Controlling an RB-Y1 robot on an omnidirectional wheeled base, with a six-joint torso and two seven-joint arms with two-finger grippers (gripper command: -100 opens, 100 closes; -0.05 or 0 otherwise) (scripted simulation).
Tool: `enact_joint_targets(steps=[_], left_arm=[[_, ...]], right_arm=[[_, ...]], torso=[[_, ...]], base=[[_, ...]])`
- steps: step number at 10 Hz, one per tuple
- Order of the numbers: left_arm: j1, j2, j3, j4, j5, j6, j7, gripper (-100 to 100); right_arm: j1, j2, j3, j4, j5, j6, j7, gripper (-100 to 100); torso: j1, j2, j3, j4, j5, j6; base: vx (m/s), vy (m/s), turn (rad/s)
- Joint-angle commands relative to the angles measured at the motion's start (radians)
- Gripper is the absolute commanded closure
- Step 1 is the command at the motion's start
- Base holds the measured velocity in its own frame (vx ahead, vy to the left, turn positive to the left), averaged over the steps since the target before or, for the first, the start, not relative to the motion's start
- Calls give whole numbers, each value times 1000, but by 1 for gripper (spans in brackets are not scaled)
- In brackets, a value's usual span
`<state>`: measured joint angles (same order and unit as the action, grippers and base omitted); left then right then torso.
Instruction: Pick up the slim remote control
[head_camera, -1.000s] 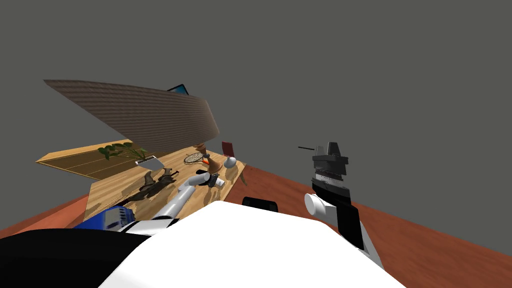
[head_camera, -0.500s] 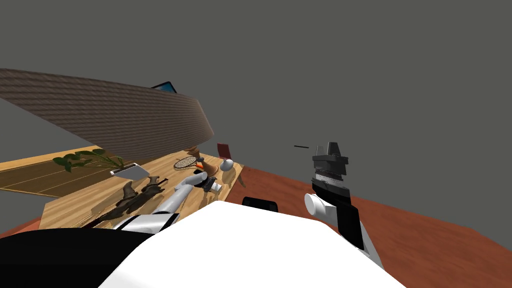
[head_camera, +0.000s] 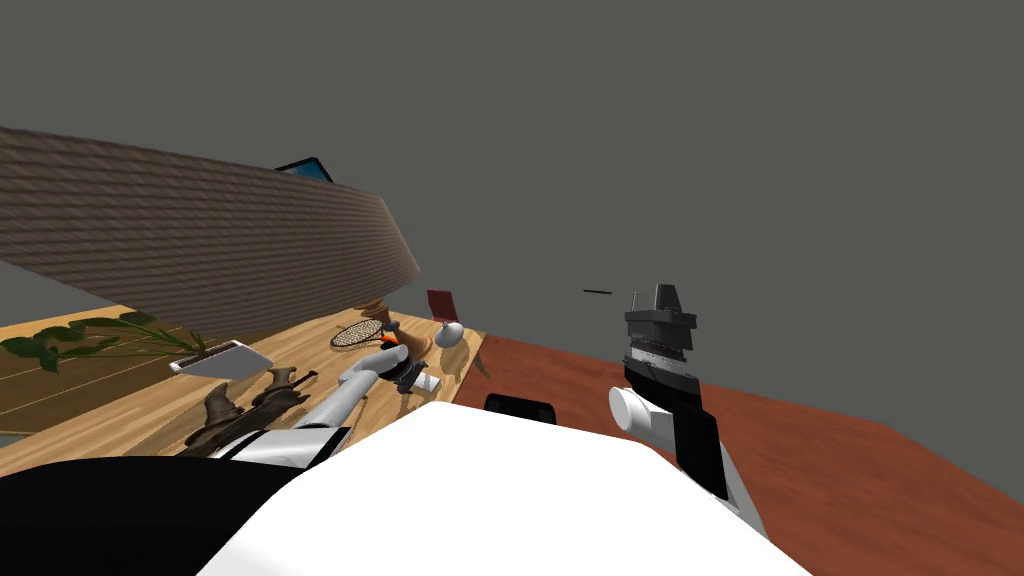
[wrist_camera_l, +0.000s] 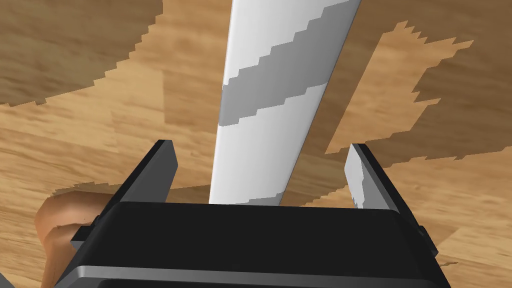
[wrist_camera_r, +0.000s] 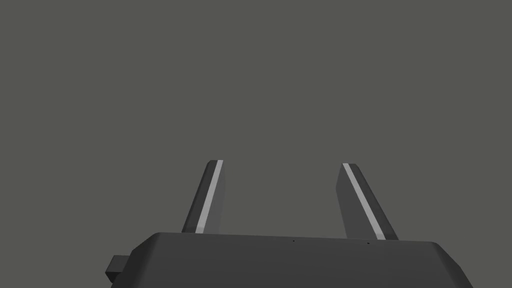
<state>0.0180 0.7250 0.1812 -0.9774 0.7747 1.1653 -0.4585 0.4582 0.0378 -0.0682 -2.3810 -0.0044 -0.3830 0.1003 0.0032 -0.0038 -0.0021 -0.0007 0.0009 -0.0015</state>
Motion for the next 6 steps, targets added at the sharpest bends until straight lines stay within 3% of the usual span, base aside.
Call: enact_joint_targets(steps=[1,2,3,4,6], left_arm=[[-14,9,-6,34,6,29,-18,-100],[-7,5,-4,15,3,18,-7,-100],[-8,6,-4,16,3,23,-8,0],[-11,-20,-12,35,-13,-9,-4,-100],[-13,-45,-20,55,-29,-40,1,-100]], right_arm=[[0,0,0,0,0,0,0,0],[0,0,0,0,0,0,0,0],[0,0,0,0,0,0,0,0],[0,0,0,0,0,0,0,0],[0,0,0,0,0,0,0,0]], torso=[[0,0,0,0,0,0],[0,0,0,0,0,0],[-1,1,0,0,0,0],[-3,1,1,0,-1,0],[-1,2,1,0,0,0]], base=[[19,48,-107],[8,24,-23],[0,0,0],[-5,35,-26],[-4,47,-36]])
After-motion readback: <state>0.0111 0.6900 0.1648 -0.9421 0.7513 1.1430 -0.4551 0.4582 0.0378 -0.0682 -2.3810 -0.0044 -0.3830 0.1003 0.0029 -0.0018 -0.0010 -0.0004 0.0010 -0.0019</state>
